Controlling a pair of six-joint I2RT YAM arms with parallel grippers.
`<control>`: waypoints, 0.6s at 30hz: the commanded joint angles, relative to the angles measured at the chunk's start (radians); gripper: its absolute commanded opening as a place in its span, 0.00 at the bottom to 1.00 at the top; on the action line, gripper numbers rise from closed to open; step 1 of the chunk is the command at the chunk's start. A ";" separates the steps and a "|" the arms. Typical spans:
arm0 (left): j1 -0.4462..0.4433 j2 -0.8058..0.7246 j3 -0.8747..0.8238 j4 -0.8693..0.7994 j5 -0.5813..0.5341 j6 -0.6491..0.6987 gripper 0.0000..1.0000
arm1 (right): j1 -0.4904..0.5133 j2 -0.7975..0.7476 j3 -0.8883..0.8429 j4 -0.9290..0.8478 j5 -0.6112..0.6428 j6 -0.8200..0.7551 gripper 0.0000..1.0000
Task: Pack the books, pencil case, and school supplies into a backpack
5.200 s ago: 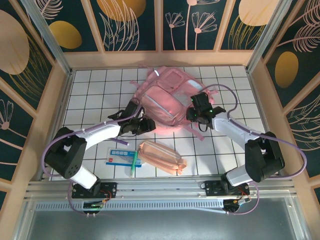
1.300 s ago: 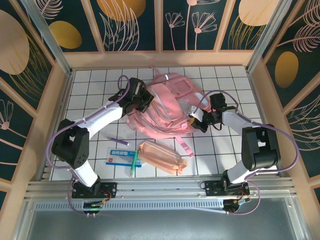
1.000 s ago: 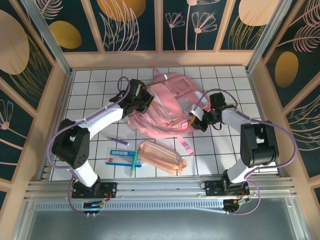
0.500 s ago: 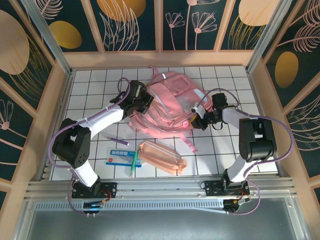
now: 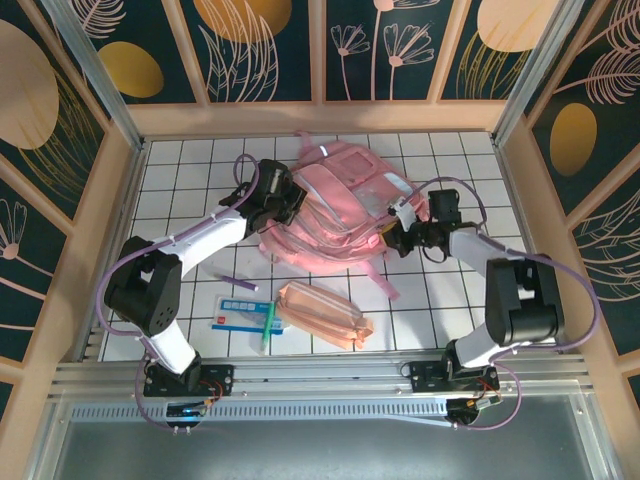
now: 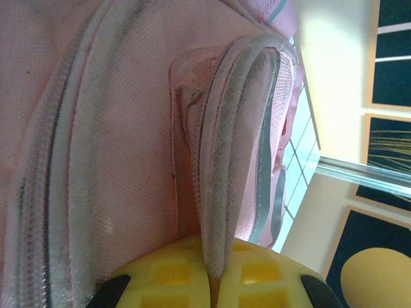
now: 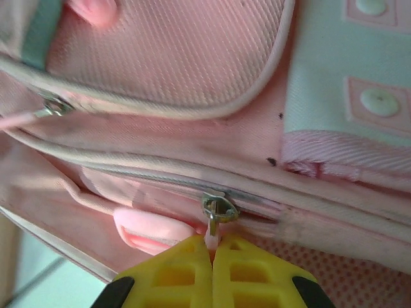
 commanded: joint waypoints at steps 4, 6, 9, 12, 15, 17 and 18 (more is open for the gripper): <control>0.003 -0.004 -0.024 0.156 -0.028 -0.070 0.00 | 0.119 -0.057 0.119 -0.109 -0.001 0.311 0.00; 0.002 -0.004 -0.025 0.166 -0.026 -0.077 0.00 | 0.124 -0.045 0.147 -0.190 -0.014 0.352 0.00; 0.003 0.025 -0.019 0.172 -0.022 -0.077 0.00 | 0.137 -0.006 0.210 -0.357 0.001 0.351 0.00; 0.003 0.027 -0.020 0.175 -0.025 -0.082 0.00 | 0.163 0.044 0.262 -0.508 0.068 0.375 0.00; 0.002 0.023 -0.023 0.176 -0.032 -0.083 0.00 | 0.168 0.110 0.299 -0.634 0.103 0.409 0.00; 0.004 0.023 -0.026 0.182 -0.033 -0.083 0.00 | 0.168 0.152 0.319 -0.695 0.123 0.411 0.00; 0.002 0.025 -0.026 0.185 -0.034 -0.082 0.00 | 0.169 0.156 0.322 -0.694 0.128 0.422 0.00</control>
